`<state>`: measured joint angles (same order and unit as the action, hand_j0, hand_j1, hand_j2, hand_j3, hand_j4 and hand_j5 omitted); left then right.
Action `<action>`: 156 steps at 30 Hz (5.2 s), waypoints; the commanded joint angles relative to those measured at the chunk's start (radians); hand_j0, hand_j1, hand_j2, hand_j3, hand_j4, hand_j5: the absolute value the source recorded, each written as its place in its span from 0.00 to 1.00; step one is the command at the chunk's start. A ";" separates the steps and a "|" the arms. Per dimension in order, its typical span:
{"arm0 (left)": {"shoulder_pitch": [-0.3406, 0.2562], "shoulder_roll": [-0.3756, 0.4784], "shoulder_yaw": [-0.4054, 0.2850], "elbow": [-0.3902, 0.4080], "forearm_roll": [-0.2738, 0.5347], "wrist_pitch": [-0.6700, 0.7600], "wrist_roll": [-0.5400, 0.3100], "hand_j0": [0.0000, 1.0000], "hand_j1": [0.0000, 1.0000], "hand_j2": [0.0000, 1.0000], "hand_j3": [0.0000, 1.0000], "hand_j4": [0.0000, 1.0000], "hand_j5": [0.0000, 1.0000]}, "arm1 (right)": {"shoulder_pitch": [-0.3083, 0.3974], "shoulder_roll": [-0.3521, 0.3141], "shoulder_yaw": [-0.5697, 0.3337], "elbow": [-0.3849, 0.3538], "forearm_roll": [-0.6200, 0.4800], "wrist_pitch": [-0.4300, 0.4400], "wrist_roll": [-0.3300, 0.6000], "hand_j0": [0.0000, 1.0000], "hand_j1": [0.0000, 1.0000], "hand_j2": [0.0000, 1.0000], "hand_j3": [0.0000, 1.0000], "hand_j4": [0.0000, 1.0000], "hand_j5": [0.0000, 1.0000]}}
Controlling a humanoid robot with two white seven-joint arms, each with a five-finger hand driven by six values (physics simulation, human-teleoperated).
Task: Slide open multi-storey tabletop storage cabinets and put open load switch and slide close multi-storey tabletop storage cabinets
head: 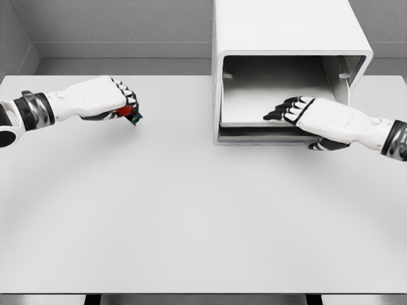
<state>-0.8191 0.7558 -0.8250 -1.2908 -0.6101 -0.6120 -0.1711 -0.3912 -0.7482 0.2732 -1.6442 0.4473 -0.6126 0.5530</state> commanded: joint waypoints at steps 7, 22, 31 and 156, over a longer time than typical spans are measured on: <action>0.006 0.014 0.007 -0.128 0.012 0.001 0.001 0.48 0.48 0.48 0.48 0.48 0.48 | 0.032 -0.060 -0.028 -0.085 -0.009 0.002 -0.001 0.96 0.96 0.96 0.96 0.96 0.96; 0.006 0.007 0.024 -0.300 0.021 0.001 0.001 0.48 0.48 0.48 0.48 0.48 0.48 | 0.135 -0.152 -0.187 -0.121 -0.147 0.002 -0.008 0.96 0.96 0.96 0.96 0.96 0.96; -0.018 -0.012 0.032 -0.335 0.036 0.001 0.001 0.48 0.48 0.48 0.48 0.48 0.48 | 0.232 -0.232 -0.327 -0.120 -0.318 0.002 -0.011 0.96 0.96 0.96 0.96 0.96 0.96; -0.258 -0.460 -0.109 -0.274 0.049 0.001 -0.107 0.57 0.57 0.57 0.57 0.57 0.57 | 0.388 -0.209 -0.167 -0.123 -0.414 0.002 -0.004 0.53 0.53 0.53 0.53 0.53 0.53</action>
<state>-1.0677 0.2666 -0.9377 -1.5072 -0.5711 -0.6118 -0.2775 -0.0031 -0.9632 0.0965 -1.7668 0.0358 -0.6134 0.5491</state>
